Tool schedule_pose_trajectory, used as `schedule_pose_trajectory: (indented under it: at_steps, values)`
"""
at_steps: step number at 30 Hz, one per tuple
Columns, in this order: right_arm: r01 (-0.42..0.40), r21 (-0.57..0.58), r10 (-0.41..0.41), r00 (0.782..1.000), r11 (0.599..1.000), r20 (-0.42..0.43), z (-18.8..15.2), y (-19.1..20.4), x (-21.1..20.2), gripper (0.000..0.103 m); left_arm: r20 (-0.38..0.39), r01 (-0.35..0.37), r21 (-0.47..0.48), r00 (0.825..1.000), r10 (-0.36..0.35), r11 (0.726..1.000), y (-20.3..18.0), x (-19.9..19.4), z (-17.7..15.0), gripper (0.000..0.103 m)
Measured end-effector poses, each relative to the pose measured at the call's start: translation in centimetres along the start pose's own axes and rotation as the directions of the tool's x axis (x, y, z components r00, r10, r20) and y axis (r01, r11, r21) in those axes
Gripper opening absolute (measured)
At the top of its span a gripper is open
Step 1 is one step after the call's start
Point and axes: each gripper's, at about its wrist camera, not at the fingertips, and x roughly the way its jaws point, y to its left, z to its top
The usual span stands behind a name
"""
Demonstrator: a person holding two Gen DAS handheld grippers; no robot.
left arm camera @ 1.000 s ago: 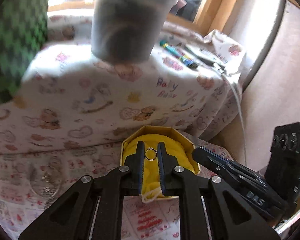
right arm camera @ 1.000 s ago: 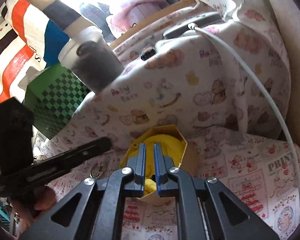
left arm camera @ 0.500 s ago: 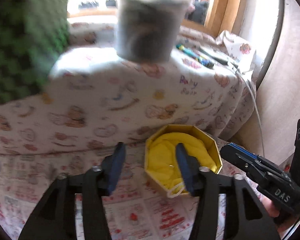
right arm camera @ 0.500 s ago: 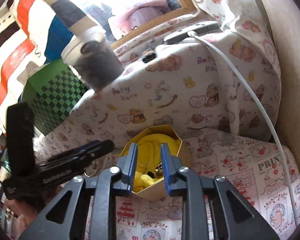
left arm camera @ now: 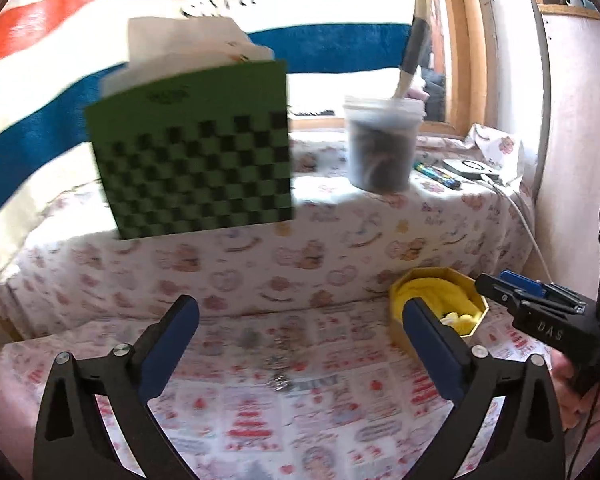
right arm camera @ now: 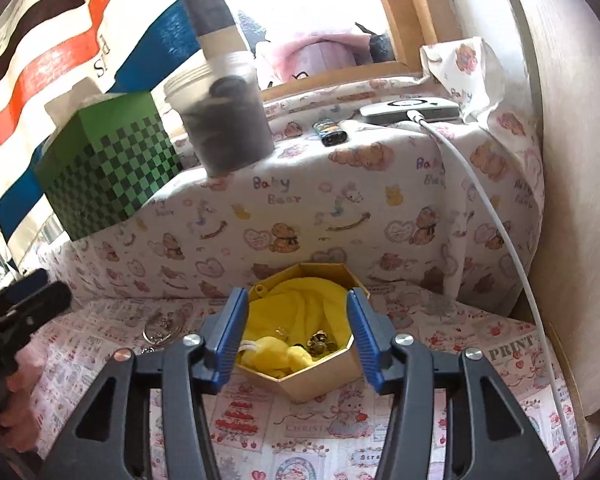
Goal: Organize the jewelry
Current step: 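Carry both pieces over the octagonal box and open both tools to drop them, then move the left tool back to the silver keychain pile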
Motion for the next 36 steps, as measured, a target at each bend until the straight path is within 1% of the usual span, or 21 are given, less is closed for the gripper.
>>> schedule_pose_trajectory:
  at_steps: [3,6,7,10,11,12,14,17,19,21,23,25,29,33,35,36]
  values:
    - [0.002,-0.021,-0.002,1.000,1.000,0.008,-0.3,0.7,-0.2,0.052,0.038,0.008,-0.012,0.999,-0.007,1.000,0.7,-1.1,-0.8,0.101]
    - [0.020,-0.047,-0.019,1.000,0.999,0.015,-0.6,1.4,-0.1,0.054,0.037,0.037,-0.045,0.999,-0.035,0.998,1.6,-0.9,-1.2,0.101]
    - [0.023,-0.057,-0.022,1.000,0.998,0.013,-0.7,1.6,-0.1,0.054,0.045,0.035,-0.053,0.998,-0.032,0.998,2.0,-0.9,-1.5,0.101]
    - [0.020,-0.087,-0.020,1.000,0.996,0.001,-1.0,2.1,0.2,0.054,0.053,-0.006,-0.076,0.999,0.010,0.997,2.8,-0.3,-2.1,0.101]
    - [0.024,-0.094,-0.024,1.000,0.995,0.001,-1.1,2.3,0.2,0.054,0.040,-0.032,-0.092,0.999,0.036,0.995,3.2,0.1,-2.2,0.101]
    - [0.024,-0.100,-0.025,1.000,0.995,0.000,-1.1,2.4,0.3,0.054,0.028,-0.043,-0.106,0.999,0.046,0.993,3.5,0.5,-2.4,0.101]
    - [0.025,-0.107,-0.025,1.000,0.994,-0.004,-1.3,2.6,0.3,0.054,0.009,-0.031,-0.123,0.999,0.033,0.992,4.2,1.3,-2.8,0.101]
    - [0.029,-0.115,-0.030,0.999,0.993,-0.013,-1.5,2.9,0.6,0.056,-0.007,-0.056,-0.117,0.998,0.056,0.992,4.7,2.1,-3.5,0.101]
    - [0.031,-0.120,-0.033,0.999,0.992,-0.017,-1.6,3.2,0.7,0.058,-0.037,-0.072,-0.119,0.997,0.069,0.990,5.0,2.9,-4.0,0.101]
    - [0.035,-0.131,-0.039,0.999,0.991,-0.024,-1.7,3.4,0.8,0.058,-0.105,-0.093,-0.118,0.991,0.081,0.989,5.2,4.2,-4.7,0.101]
    - [0.035,-0.138,-0.040,0.999,0.990,-0.031,-1.9,3.7,1.0,0.059,-0.170,-0.069,-0.131,0.984,0.046,0.989,5.5,5.4,-5.6,0.101]
    - [0.033,-0.146,-0.039,0.999,0.989,-0.038,-2.1,3.9,1.2,0.059,-0.214,-0.070,-0.143,0.976,0.039,0.987,5.7,6.3,-6.2,0.101]
    - [0.036,-0.154,-0.044,0.998,0.987,-0.052,-2.4,4.2,1.6,0.060,-0.272,-0.045,-0.181,0.962,-0.006,0.982,6.2,7.2,-6.7,0.101]
    - [0.035,-0.159,-0.046,0.996,0.987,-0.071,-2.6,4.5,1.9,0.061,-0.323,-0.038,-0.212,0.946,-0.033,0.976,6.8,8.2,-7.4,0.101]
    - [0.037,-0.165,-0.052,0.995,0.986,-0.083,-2.8,4.6,2.2,0.062,-0.336,-0.033,-0.228,0.941,-0.047,0.973,6.9,8.4,-7.5,0.099]
    - [0.041,-0.170,-0.056,0.994,0.985,-0.088,-2.8,4.7,2.3,0.062,-0.342,-0.031,-0.231,0.938,-0.051,0.972,7.0,8.4,-7.5,0.096]
